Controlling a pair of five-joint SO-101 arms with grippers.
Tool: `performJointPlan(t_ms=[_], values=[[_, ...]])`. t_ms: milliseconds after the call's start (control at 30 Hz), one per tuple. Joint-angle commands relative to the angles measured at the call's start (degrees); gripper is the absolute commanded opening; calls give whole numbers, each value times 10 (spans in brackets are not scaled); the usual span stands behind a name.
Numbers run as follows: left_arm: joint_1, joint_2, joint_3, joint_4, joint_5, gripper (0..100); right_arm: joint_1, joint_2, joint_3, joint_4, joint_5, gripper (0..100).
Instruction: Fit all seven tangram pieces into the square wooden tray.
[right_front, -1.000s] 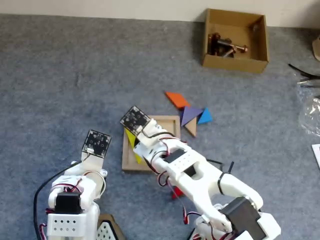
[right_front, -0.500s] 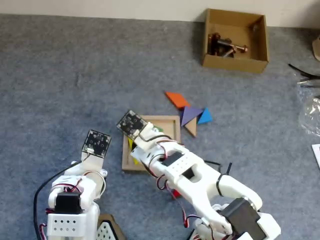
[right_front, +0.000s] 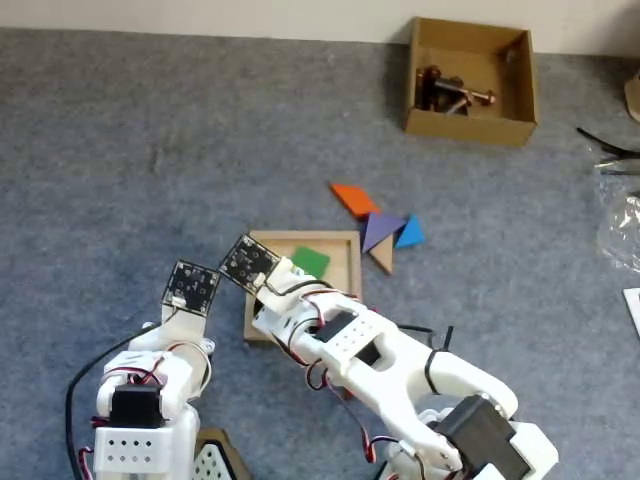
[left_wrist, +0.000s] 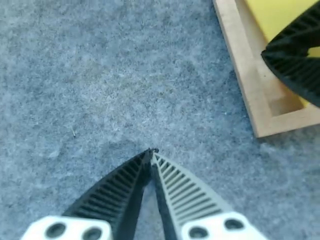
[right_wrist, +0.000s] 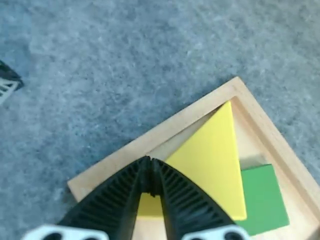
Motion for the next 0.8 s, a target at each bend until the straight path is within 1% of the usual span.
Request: performJointPlan(t_ms=[0,233,333,433,567,767], values=[[-2,-5,12,3,4,5,13,-45,7,-5,2,4],[-2,-5,12,3,4,5,13,-196,69,-4,4,4],[-2,-5,12,3,4,5,35,-260,95,-4,4,4],[-2,-5,12,3,4,5,79,-302,111,-4,3,4],[-2,-5,12,3,4,5,118,-300,118,-4,2,4],[-2,-5,12,3,4,5,124,-233,115,-4,2,4]])
